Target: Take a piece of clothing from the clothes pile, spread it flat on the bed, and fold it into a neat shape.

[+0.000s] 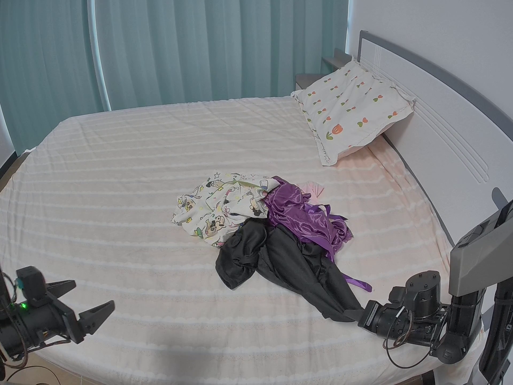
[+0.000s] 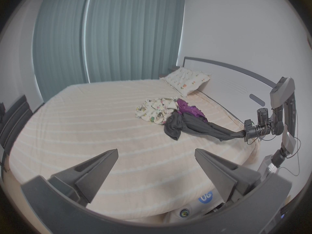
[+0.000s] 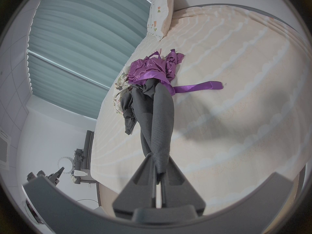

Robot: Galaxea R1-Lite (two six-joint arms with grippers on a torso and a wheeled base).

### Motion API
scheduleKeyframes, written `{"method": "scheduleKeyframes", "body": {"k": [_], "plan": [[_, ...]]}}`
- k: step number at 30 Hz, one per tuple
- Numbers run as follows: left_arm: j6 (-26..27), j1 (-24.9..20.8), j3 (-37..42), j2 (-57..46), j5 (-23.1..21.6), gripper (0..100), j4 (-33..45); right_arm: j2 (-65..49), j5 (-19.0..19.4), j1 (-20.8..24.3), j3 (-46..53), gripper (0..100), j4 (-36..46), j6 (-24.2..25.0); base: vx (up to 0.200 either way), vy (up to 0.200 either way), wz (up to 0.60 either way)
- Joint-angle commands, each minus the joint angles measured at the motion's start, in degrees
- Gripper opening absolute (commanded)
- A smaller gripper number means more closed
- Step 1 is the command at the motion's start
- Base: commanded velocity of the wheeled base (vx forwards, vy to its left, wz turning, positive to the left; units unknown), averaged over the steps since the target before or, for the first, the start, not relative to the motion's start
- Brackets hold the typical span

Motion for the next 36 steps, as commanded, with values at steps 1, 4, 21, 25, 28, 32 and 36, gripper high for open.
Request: {"method": "scheduleKeyframes", "body": {"k": [1,4,21,25,28,32,36], "plan": [[-6.58,-9.34,-0.61,31.28,2.14,100,-15.02,0.16,-0.1,0.03,-0.08,0,-0.85,0.11,0.0,0.0,0.0],[-9.13,-10.84,-1.58,40.95,6.36,100,-21.44,0.25,-0.1,0.03,0.01,0,-0.85,0.11,0.0,0.0,0.0],[-27.77,-23.84,-23.11,73.91,23.67,100,-35.5,0.86,-0.1,-0.68,0.01,0,-0.93,0.29,0.0,0.0,0.0],[-27.77,-24.02,-29.0,80.15,28.07,100,-37.08,0.78,-0.1,-0.68,0.1,0,-0.93,0.29,0.0,0.0,0.0],[-27.77,-24.02,-31.11,82.52,28.33,100,-38.05,0.78,-0.1,-0.68,0.1,0,-0.93,0.2,0.0,0.0,0.0],[-28.29,-24.02,-34.01,84.36,28.25,100,-38.93,0.78,-0.1,-0.59,0.01,0,-0.93,0.2,0.0,0.0,0.0],[-28.21,-23.93,-37.26,87.0,28.25,100,-39.01,0.78,-0.19,-0.41,0.01,0,-0.93,0.2,0.0,0.0,0.0]]}}
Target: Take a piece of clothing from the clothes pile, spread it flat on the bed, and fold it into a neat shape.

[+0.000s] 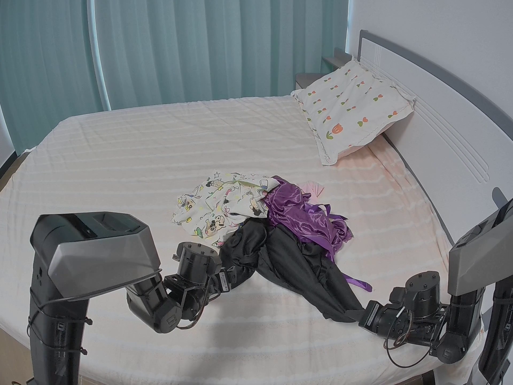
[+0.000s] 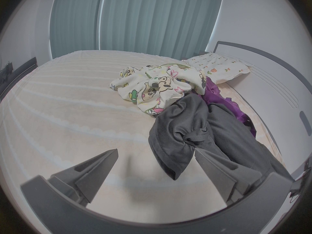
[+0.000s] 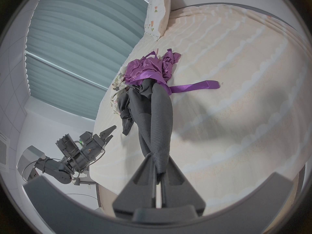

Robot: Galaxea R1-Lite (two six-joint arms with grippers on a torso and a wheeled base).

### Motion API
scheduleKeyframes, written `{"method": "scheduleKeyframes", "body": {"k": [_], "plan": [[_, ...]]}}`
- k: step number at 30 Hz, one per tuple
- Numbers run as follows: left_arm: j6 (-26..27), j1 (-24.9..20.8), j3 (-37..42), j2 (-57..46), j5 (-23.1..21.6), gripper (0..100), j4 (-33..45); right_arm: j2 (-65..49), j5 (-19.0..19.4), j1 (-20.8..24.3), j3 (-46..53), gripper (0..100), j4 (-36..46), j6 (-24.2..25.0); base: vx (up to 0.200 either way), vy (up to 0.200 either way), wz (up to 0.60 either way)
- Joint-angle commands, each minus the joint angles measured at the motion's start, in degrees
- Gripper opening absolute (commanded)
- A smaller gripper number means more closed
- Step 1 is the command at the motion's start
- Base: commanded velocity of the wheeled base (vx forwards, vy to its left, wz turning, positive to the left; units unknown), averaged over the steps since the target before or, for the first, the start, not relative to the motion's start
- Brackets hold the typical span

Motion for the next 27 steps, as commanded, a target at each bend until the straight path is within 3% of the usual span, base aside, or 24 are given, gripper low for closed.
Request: {"method": "scheduleKeyframes", "body": {"k": [1,21,22,27], "plan": [[0.02,-0.11,-3.69,4.81,-0.03,100,-0.11,0.07,-0.05,0.2,-0.04,0,-0.93,-0.02,0.0,0.0,0.0],[0.37,-1.43,-13.35,10.08,-2.84,100,0.77,0.07,0.04,0.28,-0.21,0,-0.93,-0.11,0.0,0.0,0.0],[0.37,-1.43,-13.35,10.08,-2.84,0,1.03,0.07,0.04,0.37,-0.21,0,-0.93,-0.11,0.0,0.0,0.0],[0.19,-1.43,-12.12,9.73,-2.58,0,4.37,0.07,0.04,0.37,-0.21,0,-0.93,-0.02,0.0,0.0,0.0]]}}
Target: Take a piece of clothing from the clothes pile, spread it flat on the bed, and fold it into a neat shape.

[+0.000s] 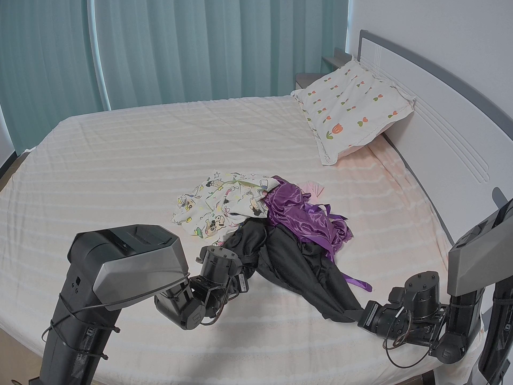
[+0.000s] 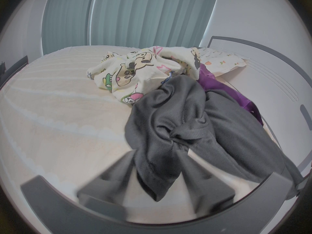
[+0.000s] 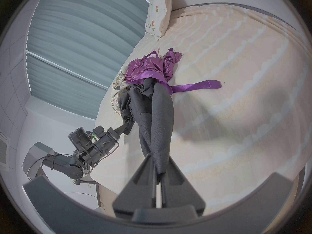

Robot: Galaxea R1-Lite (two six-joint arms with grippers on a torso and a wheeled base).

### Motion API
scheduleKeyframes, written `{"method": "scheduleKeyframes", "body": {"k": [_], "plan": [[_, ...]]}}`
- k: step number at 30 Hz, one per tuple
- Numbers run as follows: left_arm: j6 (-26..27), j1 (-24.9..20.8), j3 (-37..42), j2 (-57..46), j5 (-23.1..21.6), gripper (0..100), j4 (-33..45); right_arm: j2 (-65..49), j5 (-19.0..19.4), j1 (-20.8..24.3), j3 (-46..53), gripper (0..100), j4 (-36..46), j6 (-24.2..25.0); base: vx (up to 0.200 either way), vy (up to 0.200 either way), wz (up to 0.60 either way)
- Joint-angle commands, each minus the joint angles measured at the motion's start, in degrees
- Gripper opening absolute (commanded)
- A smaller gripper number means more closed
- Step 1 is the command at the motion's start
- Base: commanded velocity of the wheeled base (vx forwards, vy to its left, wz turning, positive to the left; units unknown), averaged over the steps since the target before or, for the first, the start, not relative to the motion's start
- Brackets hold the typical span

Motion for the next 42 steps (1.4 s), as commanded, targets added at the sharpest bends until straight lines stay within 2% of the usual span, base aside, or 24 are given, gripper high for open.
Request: {"method": "scheduleKeyframes", "body": {"k": [1,6,7,10,14,16,18,21,25,28,31,32,34,42], "plan": [[-0.21,0.0,1.26,-0.5,0.54,0,2.16,-0.02,0.04,0.02,0.09,0,-0.93,-0.02,0.0,0.0,0.0],[-2.32,0.08,4.6,-2.7,1.16,0,1.45,-0.9,-0.05,0.72,0.53,0,-1.02,-0.02,0.0,0.0,0.0],[-5.4,0.08,7.58,-5.51,1.16,0,-0.13,-1.34,-0.14,0.72,0.53,0,-1.02,-0.02,0.0,0.0,0.0],[-9.26,0.08,16.29,-13.33,1.07,0,-6.19,-3.18,-0.58,0.81,0.53,0,-1.02,-0.02,0.0,0.0,0.0],[-9.7,-0.44,25.87,-21.33,1.07,0,-11.73,-7.4,-0.84,2.22,0.27,0,-0.85,0.07,0.0,0.0,0.0],[-9.62,-1.94,31.58,-29.06,1.51,0,-15.77,-11.62,-1.81,3.71,-0.43,0,-0.93,-0.73,0.0,0.0,0.0],[-9.62,-2.2,32.55,-31.7,2.39,0,-17.01,-14.08,-2.78,3.89,-1.31,0,-0.85,-1.25,0.0,0.0,0.0],[-9.35,-3.43,33.25,-39.87,6.7,0,-18.5,-24.28,-4.18,3.45,-7.11,0,-0.67,-3.36,0.0,0.0,0.0],[-8.74,-3.43,33.07,-46.82,7.93,0,-18.59,-35.53,-3.22,1.78,-13.62,0,0.82,-5.56,0.0,0.0,0.0],[-8.47,-3.43,33.34,-52.44,8.63,0,-18.59,-42.29,-2.34,-0.16,-19.24,0,6.71,-6.97,0.0,0.0,0.0],[-8.03,-3.43,33.34,-54.2,8.8,0,-18.59,-44.05,-1.37,-1.04,-20.56,0,9.44,-6.88,0.0,0.0,0.0],[-6.54,-3.34,33.69,-55.78,8.89,0,-18.24,-45.11,0.65,-1.56,-20.65,0,13.66,-6.79,0.0,0.0,0.0],[-4.96,-3.43,35.71,-55.52,9.16,0,-18.32,-44.23,1.71,-1.48,-18.71,0,16.65,-6.88,0.0,0.0,0.0],[-6.19,-4.75,40.19,-52.88,9.33,0,-19.55,-34.65,2.06,-1.21,-11.59,0,14.89,-6.44,0.0,0.0,0.0]]}}
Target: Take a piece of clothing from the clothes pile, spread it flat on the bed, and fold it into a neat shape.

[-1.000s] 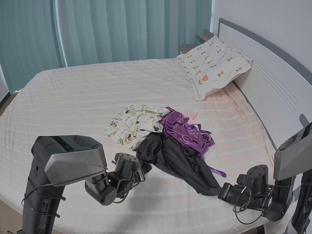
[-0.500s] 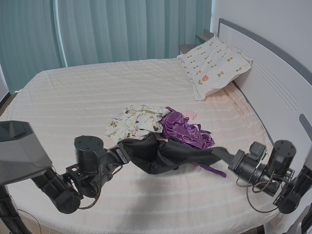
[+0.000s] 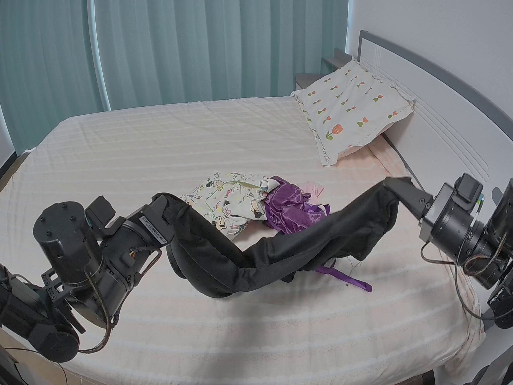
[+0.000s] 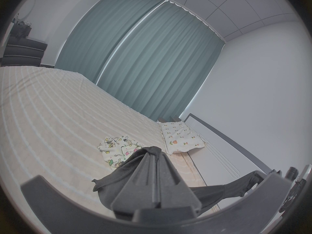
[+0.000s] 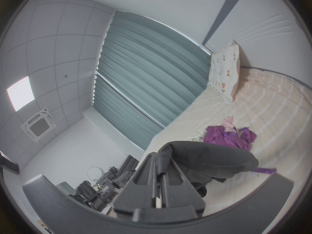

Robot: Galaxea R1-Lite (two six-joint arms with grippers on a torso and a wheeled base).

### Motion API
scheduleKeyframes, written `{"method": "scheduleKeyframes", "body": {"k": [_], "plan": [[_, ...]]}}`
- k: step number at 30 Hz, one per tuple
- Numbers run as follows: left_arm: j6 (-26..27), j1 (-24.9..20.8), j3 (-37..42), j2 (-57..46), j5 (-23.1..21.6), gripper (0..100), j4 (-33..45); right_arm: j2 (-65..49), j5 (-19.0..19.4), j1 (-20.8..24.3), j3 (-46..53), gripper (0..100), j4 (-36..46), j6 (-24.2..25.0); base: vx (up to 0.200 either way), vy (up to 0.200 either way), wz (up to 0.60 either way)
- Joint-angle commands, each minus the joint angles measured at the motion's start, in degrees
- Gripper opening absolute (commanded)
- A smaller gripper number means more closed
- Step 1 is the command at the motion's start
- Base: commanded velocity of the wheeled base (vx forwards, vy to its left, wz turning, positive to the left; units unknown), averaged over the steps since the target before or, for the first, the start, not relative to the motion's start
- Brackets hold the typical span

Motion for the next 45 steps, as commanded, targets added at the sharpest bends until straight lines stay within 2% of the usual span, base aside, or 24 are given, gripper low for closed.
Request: {"method": "scheduleKeyframes", "body": {"k": [1,4,11,17,22,27,41,45], "plan": [[-0.86,-1.26,3.43,-0.04,0.41,0,-0.72,6.3,0.77,-0.03,5.79,0,-1.29,0.07,0.0,0.0,0.0],[-2.62,-2.05,3.78,1.54,0.41,0,-0.72,9.38,0.68,0.15,7.46,0,-5.86,0.25,0.0,0.0,0.0],[-2.88,-4.42,5.8,1.63,1.02,0,-0.72,12.1,0.85,-2.13,8.95,0,-15.27,2.53,0.0,0.0,0.0],[-3.06,-5.04,9.23,2.69,1.2,0,-0.72,13.07,0.68,-1.78,9.56,0,-15.62,2.36,0.0,0.0,0.0],[-6.49,-5.04,10.11,3.21,1.02,0,-0.72,13.25,0.68,-1.69,10.09,0,-15.53,2.45,-0.2,0.0,0.0],[-6.84,-4.69,12.13,4.18,1.55,0,-0.63,12.54,0.24,-1.08,10.44,0,-15.62,2.45,-0.04,0.0,0.0],[-7.89,-4.33,11.78,4.36,1.64,0,-0.63,14.04,0.15,0.5,10.53,0,-15.7,2.45,0.0,0.0,0.0],[-7.54,-3.1,11.87,4.09,1.73,0,-0.54,13.86,0.15,0.5,10.44,0,-15.79,2.36,0.0,0.2,0.0]]}}
